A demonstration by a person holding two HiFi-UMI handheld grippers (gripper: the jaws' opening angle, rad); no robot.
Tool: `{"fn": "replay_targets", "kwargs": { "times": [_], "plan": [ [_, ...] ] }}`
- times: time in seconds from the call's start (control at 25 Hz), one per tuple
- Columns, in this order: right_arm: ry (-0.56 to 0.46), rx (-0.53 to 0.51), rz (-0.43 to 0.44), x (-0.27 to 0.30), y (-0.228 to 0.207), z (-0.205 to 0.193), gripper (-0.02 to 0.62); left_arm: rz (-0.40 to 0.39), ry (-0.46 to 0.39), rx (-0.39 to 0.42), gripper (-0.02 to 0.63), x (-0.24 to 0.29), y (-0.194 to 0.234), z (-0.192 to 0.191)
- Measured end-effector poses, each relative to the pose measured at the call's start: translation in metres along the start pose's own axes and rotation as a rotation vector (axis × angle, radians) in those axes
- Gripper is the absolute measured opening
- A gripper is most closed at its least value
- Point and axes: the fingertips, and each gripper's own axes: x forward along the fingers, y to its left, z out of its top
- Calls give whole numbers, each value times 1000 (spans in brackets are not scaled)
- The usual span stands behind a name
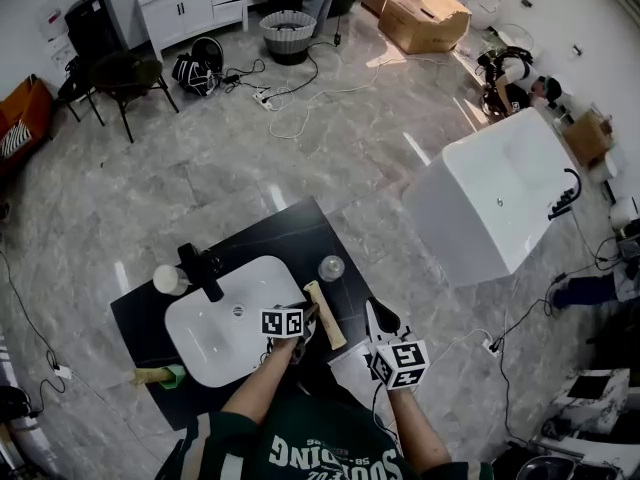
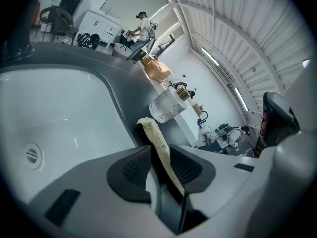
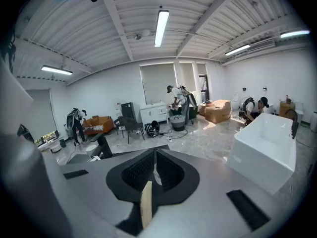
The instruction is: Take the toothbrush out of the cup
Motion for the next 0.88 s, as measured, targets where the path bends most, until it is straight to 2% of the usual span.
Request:
{"fn": "replay_targets", "kwargs": {
  "times": [0.16, 0.32, 0.52, 0.88],
  "plan": [
    [-4, -8, 23, 7, 11, 2, 41, -16, -55, 54, 114, -12, -6, 8],
    [-4, -23, 72, 15, 30, 8, 41, -37, -166, 84, 109, -34, -15, 27],
    [-11, -54, 129, 26, 61, 15, 41, 23, -275, 217, 14, -73, -15, 50],
    [-28, -98, 233, 48, 113, 24, 41, 106, -403, 387, 11, -142, -23, 79]
  ]
}}
